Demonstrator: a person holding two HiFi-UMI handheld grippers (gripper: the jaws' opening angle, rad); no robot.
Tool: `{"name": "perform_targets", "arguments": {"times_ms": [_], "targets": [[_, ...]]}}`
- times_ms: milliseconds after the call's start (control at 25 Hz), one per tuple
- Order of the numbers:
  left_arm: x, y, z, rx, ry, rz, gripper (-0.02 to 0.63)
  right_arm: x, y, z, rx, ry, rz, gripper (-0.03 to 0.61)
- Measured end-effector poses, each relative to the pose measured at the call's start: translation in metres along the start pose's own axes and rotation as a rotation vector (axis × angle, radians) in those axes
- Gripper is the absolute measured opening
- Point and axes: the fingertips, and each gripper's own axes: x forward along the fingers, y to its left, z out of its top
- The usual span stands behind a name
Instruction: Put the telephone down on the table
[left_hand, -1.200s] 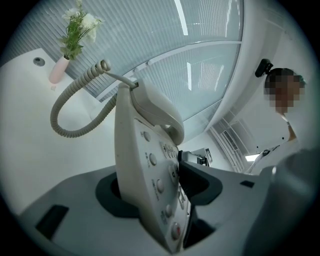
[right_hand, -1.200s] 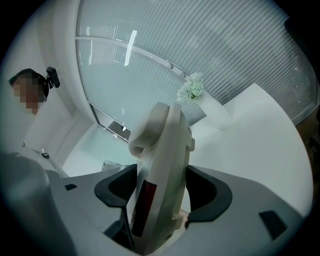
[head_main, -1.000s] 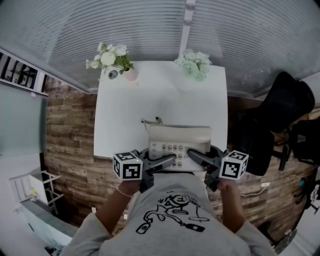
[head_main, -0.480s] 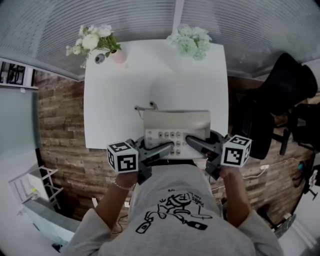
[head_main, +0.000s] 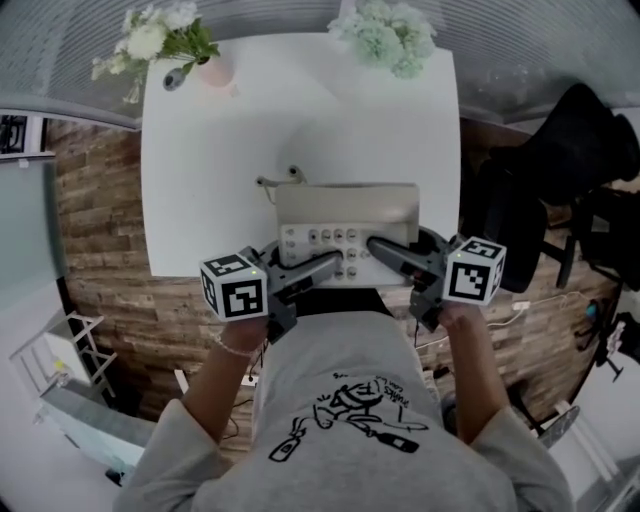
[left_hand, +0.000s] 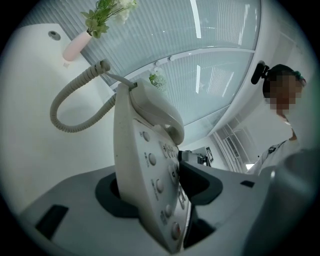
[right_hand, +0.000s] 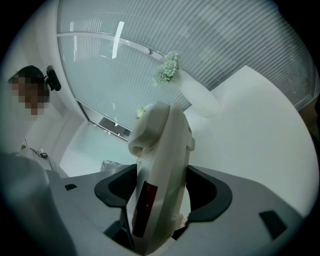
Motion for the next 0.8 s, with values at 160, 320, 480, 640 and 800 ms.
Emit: {"name": "perform_targets", "arguments": {"times_ms": [160,320,480,640,800], "targets": [[0.007,0.016,-0.005,-0.025,0.002,0.003,0.245,0.006,-0.016,-0.003,0.002,0.019,-0.005,0.311],[0.015,0.031,-0.01,-0.039,0.009,0.006,0.245,0.009,-0.034,-0.008,0.025,0.031,-0.011,0.311],[0.024,0.044,-0.015,-0.038,0.025,0.017,0.245,0.012,-0.05,-0.011,0.031,0.039,-0.016,0.311],[0.03,0.06,-0.017,-0.036,0.042,0.028,0.245,0.019,-0.065,-0.011,0.03,0.044,-0.018,0.311],[0.037,0.073,-0.023,-0.044,0.047,0.034,0.247,0.022,-0.081,-0.017,0.049,0.048,-0.018,0.311]]}}
